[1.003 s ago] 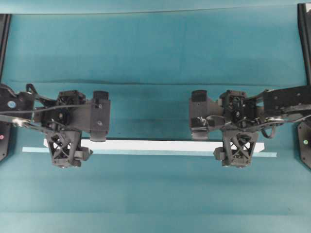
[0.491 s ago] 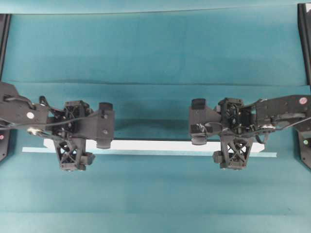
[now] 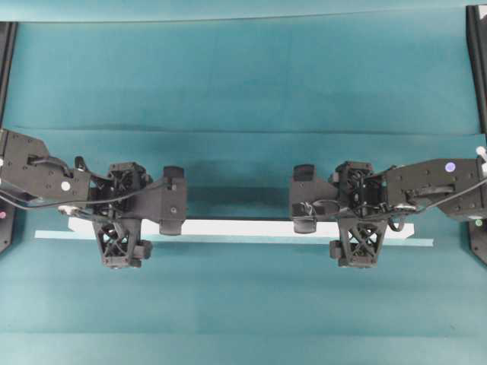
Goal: Lift a wooden board with both hands.
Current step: 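Lower both grippers and close them on the board's ends, then lift the board with both grippers and move it back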
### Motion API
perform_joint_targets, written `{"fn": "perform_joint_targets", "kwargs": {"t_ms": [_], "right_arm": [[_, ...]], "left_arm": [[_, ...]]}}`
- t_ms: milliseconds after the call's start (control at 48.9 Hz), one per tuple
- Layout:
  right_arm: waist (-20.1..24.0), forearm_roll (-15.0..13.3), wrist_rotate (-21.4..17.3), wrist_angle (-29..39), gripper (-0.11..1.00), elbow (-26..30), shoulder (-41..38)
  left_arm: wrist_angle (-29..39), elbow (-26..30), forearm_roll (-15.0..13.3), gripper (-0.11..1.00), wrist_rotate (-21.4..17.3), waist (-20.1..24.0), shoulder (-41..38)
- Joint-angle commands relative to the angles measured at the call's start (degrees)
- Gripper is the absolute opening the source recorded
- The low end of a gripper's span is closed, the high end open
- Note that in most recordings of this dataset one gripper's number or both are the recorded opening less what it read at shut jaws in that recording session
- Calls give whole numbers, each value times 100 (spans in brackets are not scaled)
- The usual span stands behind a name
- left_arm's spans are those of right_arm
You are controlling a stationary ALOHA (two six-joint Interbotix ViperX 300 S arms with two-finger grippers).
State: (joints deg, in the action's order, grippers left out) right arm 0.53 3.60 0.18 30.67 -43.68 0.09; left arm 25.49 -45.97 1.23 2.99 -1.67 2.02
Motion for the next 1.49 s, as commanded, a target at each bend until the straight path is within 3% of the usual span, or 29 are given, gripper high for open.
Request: {"fn": "perform_joint_targets", "kwargs": {"t_ms": [0,409,532,655,716,1474], "right_arm": [[18,-18,18,-18,95,18,-44],[18,-9,-44,0,91,44,-70],[88,9,-70,123,76,88,-97],[105,0,-70,352,41,158,-141],[105,0,-70,422,25,185,-149],[0,9,-88,738,21,378,18]], "left_arm": [[-26,9,9,96,-35,0,26],[-26,-18,9,91,-18,-9,18],[35,-26,9,66,-35,-9,18],[105,-9,9,29,-53,0,18],[114,-9,0,17,-53,0,18],[229,149,9,17,-18,62,281]]}}
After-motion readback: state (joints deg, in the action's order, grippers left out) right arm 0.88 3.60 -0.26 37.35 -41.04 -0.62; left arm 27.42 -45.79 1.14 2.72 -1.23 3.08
